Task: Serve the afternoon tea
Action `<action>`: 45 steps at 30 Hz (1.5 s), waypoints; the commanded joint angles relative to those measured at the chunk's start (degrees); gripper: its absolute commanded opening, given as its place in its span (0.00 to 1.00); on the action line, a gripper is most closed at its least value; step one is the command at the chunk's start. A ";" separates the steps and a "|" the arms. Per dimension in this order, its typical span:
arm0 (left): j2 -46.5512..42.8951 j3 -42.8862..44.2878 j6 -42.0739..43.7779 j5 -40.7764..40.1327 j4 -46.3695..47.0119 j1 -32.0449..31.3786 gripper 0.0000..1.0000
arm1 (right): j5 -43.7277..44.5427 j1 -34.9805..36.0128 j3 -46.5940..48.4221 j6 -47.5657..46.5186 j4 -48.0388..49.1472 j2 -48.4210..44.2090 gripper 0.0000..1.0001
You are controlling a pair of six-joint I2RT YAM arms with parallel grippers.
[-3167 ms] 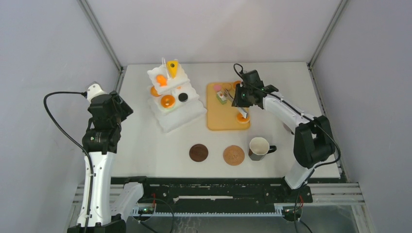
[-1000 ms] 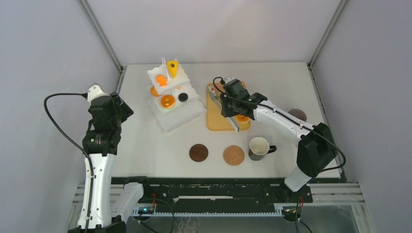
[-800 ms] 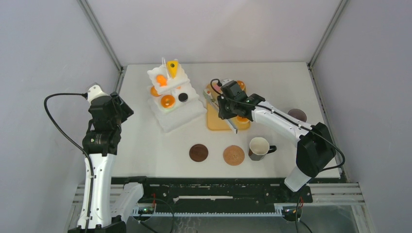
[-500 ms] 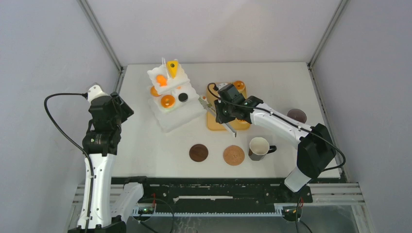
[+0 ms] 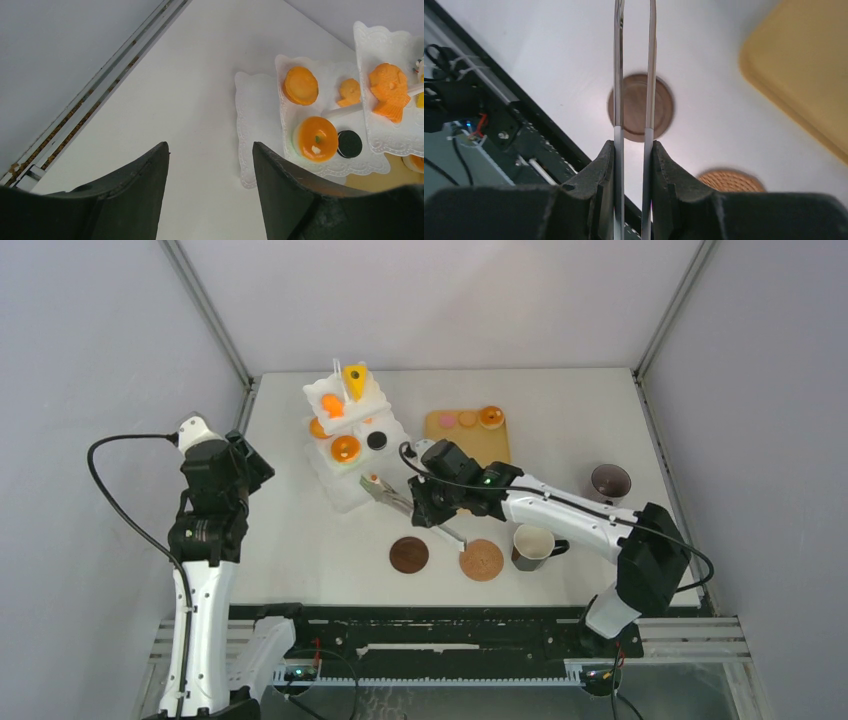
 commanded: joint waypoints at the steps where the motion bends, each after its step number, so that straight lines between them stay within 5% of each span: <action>1: -1.33 -0.70 0.45 0.02 1.10 0.39 0.67 | -3.02 1.19 2.33 5.70 8.80 3.18 0.00; 13: -1.58 -1.09 0.73 -0.55 0.78 0.44 0.67 | 3.82 2.95 10.24 9.12 15.84 15.50 0.00; 39: -0.93 -2.83 1.29 -0.48 1.35 0.40 0.67 | 7.37 2.09 33.58 11.51 14.06 36.28 0.00; 45: -0.72 -2.65 1.50 -0.63 1.42 0.43 0.67 | 7.53 1.82 34.72 11.93 13.10 37.68 0.18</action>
